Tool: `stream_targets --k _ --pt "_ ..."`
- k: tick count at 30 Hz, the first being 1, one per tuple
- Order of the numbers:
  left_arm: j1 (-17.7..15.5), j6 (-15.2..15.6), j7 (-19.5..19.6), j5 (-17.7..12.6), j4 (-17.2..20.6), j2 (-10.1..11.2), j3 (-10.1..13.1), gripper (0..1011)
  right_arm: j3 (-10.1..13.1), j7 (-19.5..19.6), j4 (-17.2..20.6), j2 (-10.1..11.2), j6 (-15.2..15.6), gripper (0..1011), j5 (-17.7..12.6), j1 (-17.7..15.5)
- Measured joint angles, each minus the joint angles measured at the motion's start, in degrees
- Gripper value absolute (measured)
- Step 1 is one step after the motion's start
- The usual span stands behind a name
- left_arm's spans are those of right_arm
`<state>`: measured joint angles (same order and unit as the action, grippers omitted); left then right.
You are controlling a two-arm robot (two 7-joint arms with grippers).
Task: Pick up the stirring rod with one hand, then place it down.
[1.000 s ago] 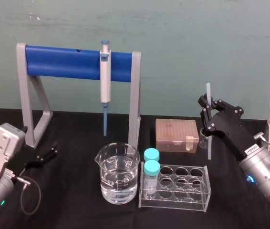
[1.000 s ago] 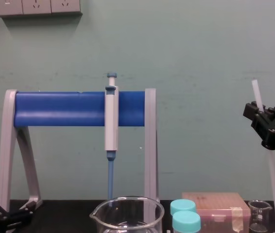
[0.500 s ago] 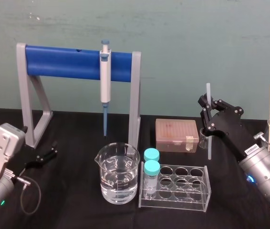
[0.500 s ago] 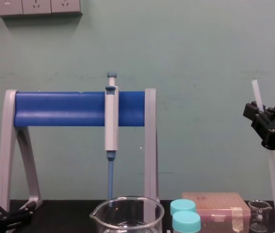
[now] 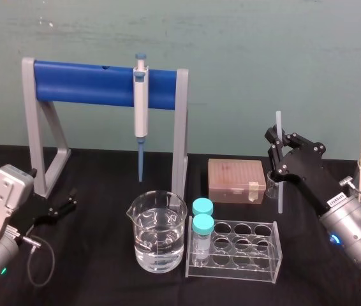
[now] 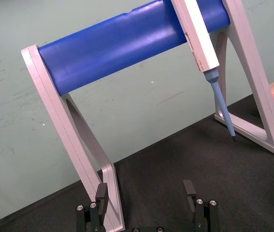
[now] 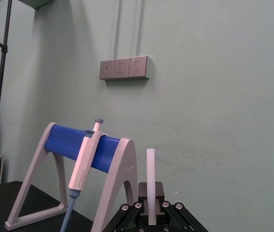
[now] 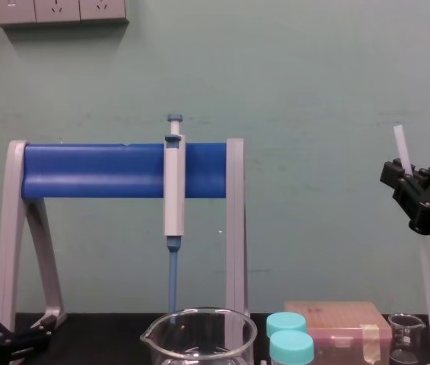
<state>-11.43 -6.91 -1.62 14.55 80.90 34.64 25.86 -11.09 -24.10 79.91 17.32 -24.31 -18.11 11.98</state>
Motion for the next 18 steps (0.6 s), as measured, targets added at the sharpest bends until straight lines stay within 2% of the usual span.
stream_targets --k 18 --pt "0.0 0.0 0.0 0.0 0.0 0.0 0.0 1000 0.0 0.0 0.0 0.0 0.0 72 0.0 0.0"
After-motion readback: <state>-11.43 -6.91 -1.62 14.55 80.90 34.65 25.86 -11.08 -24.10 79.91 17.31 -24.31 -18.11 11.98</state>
